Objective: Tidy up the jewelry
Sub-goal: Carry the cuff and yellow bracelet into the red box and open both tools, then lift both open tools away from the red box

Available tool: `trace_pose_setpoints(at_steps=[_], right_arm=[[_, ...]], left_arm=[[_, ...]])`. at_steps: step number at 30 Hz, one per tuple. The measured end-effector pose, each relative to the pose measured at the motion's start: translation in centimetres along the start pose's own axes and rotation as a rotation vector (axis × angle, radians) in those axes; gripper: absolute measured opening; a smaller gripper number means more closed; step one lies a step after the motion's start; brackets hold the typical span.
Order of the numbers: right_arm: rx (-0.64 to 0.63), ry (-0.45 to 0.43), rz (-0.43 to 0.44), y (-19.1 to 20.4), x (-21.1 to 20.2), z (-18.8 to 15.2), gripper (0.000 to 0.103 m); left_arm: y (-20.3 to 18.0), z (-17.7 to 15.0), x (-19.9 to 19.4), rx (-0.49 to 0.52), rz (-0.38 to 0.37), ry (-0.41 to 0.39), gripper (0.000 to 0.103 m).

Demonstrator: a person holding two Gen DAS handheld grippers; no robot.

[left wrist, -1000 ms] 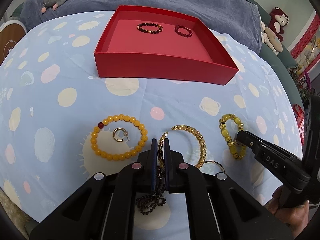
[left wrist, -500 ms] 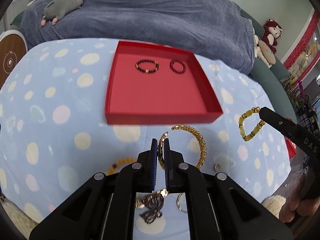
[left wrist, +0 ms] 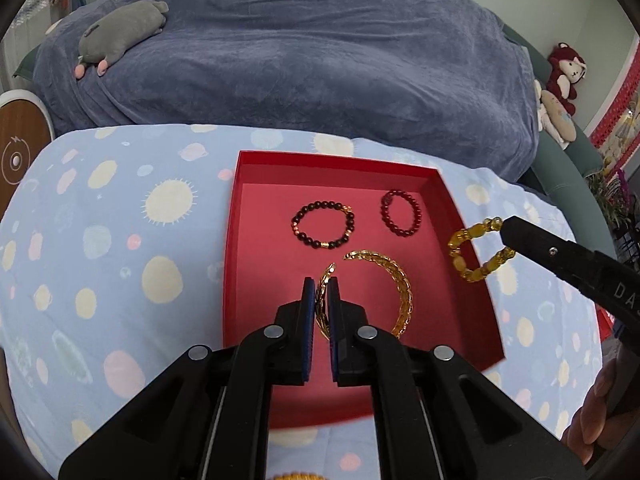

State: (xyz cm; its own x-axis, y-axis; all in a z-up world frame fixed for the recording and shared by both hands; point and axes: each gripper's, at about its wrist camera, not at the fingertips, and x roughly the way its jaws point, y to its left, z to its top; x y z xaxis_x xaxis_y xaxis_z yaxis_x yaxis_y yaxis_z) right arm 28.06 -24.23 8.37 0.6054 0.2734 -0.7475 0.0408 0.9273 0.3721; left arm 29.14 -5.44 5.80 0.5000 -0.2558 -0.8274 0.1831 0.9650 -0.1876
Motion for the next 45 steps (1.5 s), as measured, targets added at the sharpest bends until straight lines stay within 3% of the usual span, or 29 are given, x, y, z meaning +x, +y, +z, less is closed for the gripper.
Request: trace_pose_setpoints(at_steps=[7,10,12,13,21,29,36,45], right_arm=[[0.001,0.072,-0.077,-2.1,4.8,0.0,0.011],[-0.019,0.033,-0.121,-2.3,3.9,-0.3,0.024],[-0.014,0.002,-0.130,-2.5,2.7,-0.6,0.042],[-0.012,-0.015,-0.128,-2.5,1.8,-0.9,0.043],[-0.069,-0.057,-0.144,-1.0,-4.1,-5.6,0.044],[-0.062,-0.016,-0.162,-0.7,-9.0,-13.8,0.044],[-0.046,0.040,-0.184,-1.1,-10.4,-19.8,0.044],[-0.061,0.106,-0.171,0.0,-10.0,-25.4,0.044]], left_arm=[[0.7,0.7,3.7,-0.022,0.018,0.027,0.012],[0.8,0.7,3.5,-0.038,0.039,-0.006,0.047],[0.8,0.5,2.5,-0.030,0.064,-0.050,0.054],[0.7,0.3,2.1,-0.025,0.065,-0.056,0.055],[1.5,-3.3,-2.8,-0.020,0.075,-0.068,0.057],[2.9,-10.5,-7.1,-0.029,0.099,-0.040,0.058],[3.8,-16.6,-9.0,-0.056,0.103,0.004,0.058],[3.2,-22.1,-9.8,-0.037,0.097,0.034,0.058]])
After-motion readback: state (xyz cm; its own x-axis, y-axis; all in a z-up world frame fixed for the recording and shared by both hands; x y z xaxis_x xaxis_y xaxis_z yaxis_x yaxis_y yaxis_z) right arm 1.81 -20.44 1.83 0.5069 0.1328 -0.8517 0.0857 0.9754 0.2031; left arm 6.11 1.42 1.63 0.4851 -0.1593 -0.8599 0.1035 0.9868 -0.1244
